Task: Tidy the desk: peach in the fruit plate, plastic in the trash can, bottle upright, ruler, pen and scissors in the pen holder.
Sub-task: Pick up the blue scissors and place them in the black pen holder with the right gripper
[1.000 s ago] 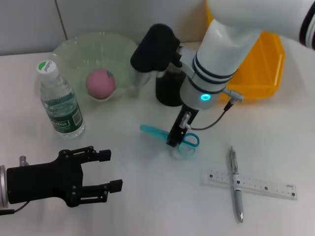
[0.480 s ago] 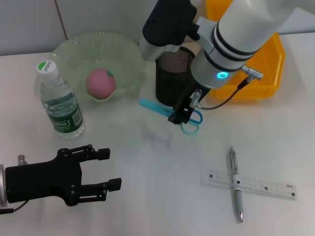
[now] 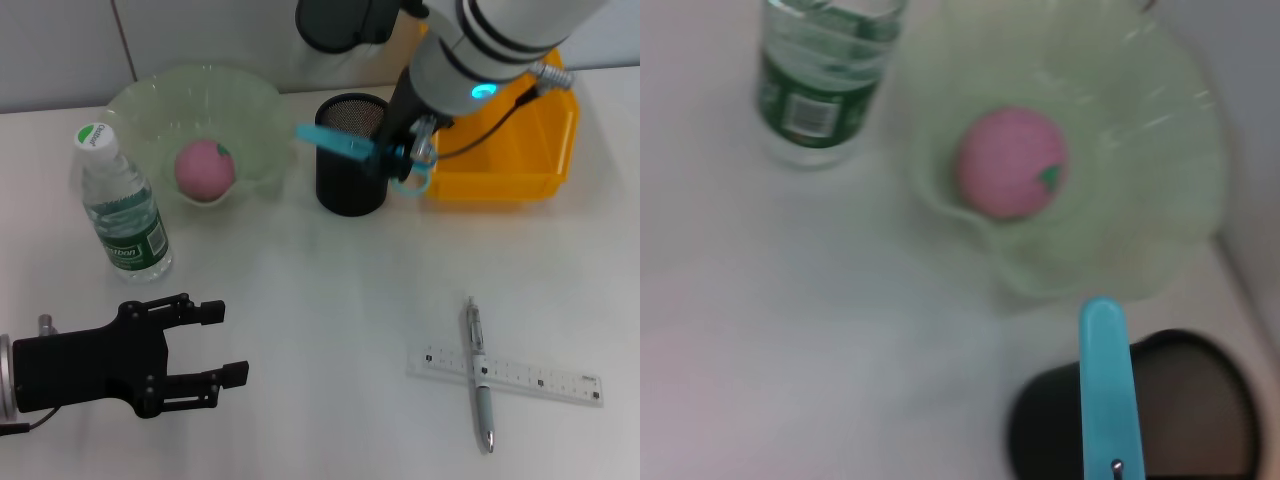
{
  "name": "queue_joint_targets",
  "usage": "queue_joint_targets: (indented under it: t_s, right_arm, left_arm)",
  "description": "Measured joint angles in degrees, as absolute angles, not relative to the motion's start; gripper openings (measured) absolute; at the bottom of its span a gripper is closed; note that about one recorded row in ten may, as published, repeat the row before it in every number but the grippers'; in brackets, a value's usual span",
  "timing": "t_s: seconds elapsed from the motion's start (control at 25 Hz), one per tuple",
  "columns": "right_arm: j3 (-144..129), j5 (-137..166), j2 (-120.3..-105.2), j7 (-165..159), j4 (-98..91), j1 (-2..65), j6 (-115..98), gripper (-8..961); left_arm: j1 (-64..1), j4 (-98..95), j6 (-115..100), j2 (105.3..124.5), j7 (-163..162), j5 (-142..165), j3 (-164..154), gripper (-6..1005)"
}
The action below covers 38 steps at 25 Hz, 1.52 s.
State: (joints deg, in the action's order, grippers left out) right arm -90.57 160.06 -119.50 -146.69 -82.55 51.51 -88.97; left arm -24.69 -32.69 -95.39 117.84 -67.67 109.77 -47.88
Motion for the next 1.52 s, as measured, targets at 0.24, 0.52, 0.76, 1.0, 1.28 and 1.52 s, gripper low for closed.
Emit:
queue_joint_targets:
  t_s: [0.24,0.52,0.76,1.0,1.28,1.52]
  right_arm:
    - [-92.7,167.3,-119.43,-142.8,-89.8,50.5,-88.8,283]
    - [-93.0,167.4,-119.22,-134.2,-92.1,47.6,-86.4,291]
    - [-92.6,167.4,-119.07,-124.1,-94.8,42.4,-79.3,298]
    - [-91.7,167.5,-118.50,-118.6,-93.7,40.5,-74.6,305]
    - [-91.7,167.5,-118.91,-108.4,-93.3,34.7,-63.0,313]
    - [-93.4,167.5,-119.43,-100.9,-91.4,30.4,-51.1,320]
  left_arm:
    - [-24.7,-32.7,-95.3,117.94,-67.1,109.8,-47.5,800]
    - [-24.8,-32.8,-94.9,118.07,-66.0,109.6,-46.5,800]
    - [-25.0,-32.7,-94.0,118.15,-65.5,108.8,-46.4,800]
    - [-25.5,-32.3,-92.0,118.36,-65.3,108.1,-46.4,800]
    - [-25.6,-32.1,-90.7,118.47,-62.3,107.0,-46.4,800]
    - [-25.1,-32.1,-91.0,118.35,-60.0,106.4,-46.4,800]
